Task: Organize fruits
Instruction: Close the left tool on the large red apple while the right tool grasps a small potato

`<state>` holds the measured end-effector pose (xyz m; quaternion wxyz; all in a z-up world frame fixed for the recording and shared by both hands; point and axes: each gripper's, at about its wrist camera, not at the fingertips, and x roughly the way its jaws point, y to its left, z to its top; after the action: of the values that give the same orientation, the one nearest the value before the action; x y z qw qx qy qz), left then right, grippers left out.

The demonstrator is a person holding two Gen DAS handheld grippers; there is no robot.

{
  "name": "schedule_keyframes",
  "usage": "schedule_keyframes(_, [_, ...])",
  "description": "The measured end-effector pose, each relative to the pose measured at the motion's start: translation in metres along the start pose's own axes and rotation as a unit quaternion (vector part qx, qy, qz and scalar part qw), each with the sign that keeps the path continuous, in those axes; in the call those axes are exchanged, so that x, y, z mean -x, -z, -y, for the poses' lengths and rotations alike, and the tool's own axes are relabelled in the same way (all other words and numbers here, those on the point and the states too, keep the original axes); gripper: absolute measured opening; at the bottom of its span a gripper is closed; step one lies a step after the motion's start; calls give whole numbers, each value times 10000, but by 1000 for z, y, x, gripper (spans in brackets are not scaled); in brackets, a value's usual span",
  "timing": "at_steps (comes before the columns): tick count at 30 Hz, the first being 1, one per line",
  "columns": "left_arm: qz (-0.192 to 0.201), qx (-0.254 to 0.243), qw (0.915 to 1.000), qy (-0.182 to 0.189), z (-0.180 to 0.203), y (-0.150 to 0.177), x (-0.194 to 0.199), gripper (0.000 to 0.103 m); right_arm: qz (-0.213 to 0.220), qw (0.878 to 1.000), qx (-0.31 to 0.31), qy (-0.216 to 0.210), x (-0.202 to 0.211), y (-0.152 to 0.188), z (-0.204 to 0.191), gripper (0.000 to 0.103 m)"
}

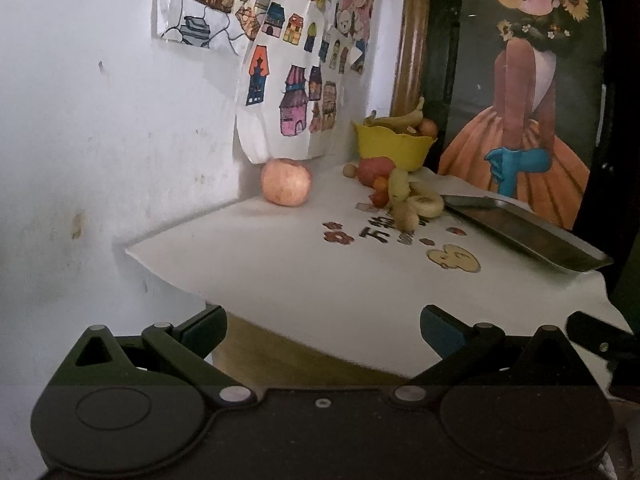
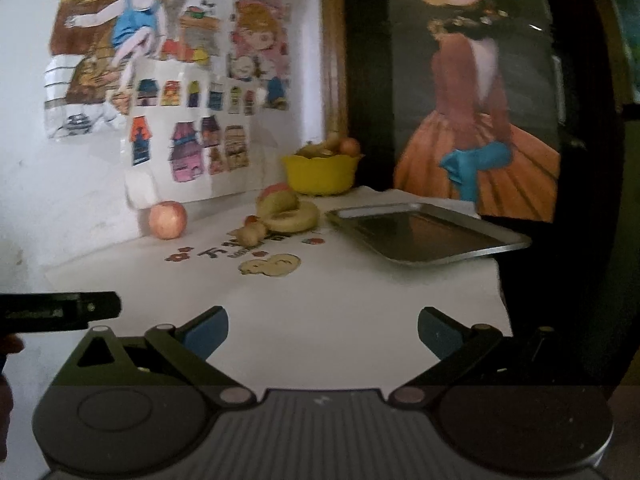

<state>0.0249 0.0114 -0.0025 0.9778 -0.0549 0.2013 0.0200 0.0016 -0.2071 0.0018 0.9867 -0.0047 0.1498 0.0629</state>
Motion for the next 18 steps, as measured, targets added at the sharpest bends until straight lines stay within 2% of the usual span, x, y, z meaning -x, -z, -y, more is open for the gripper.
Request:
schedule_keyframes(9, [40,-128,9999,89,-14,-46,-34,102,-45,9971,406,-638,-33,-42,10,103])
schedule_keyframes(18, [19,-240,9996,137,-20,-87,-78,102,92,9895,831,-1181,-72,-81,-13,103])
